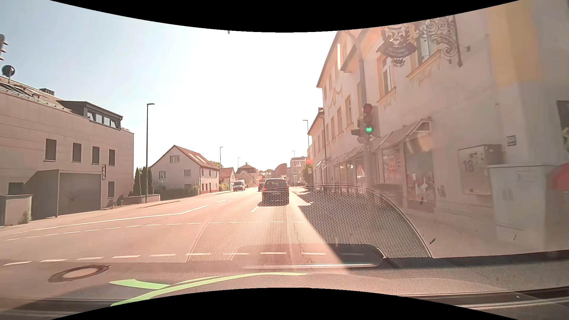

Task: Follow the waypoints while adhering to traffic rules and regulations

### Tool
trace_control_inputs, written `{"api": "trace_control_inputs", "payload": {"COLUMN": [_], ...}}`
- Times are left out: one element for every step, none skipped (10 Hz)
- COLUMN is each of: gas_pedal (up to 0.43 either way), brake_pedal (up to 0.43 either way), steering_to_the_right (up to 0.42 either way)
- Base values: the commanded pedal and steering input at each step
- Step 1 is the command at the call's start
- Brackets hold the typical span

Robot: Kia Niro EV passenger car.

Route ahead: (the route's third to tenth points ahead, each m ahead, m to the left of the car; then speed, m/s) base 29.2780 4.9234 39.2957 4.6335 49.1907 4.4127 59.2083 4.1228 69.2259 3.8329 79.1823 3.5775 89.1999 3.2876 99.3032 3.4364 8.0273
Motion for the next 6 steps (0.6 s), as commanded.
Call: {"api": "trace_control_inputs", "payload": {"gas_pedal": [0.047,0.047,0.047,0.047,0.047,0.047], "brake_pedal": [0.000,0.000,0.000,0.000,0.000,0.000], "steering_to_the_right": [-0.002,0.000,0.000,0.000,0.000,0.001]}}
